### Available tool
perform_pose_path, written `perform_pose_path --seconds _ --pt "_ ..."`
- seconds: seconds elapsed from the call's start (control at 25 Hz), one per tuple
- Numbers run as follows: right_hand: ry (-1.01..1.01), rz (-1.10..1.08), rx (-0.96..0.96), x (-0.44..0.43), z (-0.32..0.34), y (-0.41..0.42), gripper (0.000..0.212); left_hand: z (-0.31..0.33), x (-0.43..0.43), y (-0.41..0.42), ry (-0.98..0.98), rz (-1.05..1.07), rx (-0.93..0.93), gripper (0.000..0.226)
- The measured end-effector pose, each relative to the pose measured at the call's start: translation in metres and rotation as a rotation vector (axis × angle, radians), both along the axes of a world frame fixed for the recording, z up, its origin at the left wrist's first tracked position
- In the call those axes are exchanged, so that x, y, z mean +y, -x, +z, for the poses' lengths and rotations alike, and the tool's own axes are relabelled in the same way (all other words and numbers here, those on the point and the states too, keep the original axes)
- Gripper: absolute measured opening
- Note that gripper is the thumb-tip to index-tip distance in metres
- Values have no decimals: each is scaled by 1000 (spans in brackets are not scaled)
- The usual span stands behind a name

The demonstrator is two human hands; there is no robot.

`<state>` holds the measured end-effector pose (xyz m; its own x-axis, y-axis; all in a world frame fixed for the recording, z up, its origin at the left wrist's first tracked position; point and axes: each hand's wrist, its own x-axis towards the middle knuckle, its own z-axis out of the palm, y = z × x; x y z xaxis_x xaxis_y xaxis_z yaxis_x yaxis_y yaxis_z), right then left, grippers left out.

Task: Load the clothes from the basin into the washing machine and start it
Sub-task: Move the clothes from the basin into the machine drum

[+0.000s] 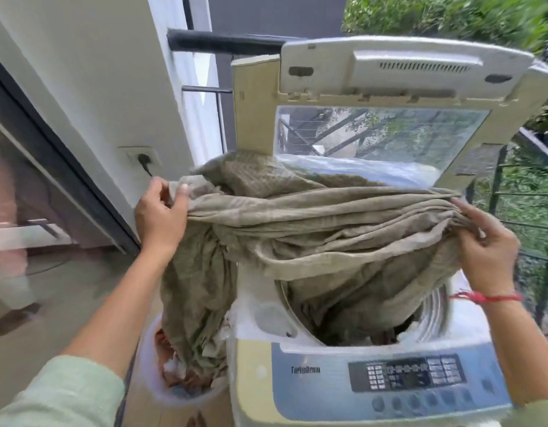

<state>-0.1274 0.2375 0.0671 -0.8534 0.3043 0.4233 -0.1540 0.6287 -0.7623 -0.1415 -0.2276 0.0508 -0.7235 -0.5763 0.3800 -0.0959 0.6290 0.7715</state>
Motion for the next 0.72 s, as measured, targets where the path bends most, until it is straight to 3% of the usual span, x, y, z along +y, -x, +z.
perform_pose_path --seconds 0.08,0.12,0.24,0.28,0.36,0.56,0.72 --pt "-187 -34 -14 1 -21 1 50 3 16 -4 21 -16 -23 32" --pt "-283 -2 -125 0 -40 3 50 4 19 -7 32 -25 -41 33" --pt "-666 329 -830 -18 -83 10 42 -2 15 -22 130 -73 -123 37" --pt "-759 375 -951 -27 -86 13 44 -7 14 -28 161 -87 -154 38" --pt "-727 360 -874 -56 -80 22 53 -17 12 -39 211 -96 -210 40" --pt "-650 512 -367 -158 -59 17 64 -40 -3 -59 344 -133 -314 41" --pt "-614 728 -291 -217 -62 0 76 -53 -13 -66 666 -219 -349 36"
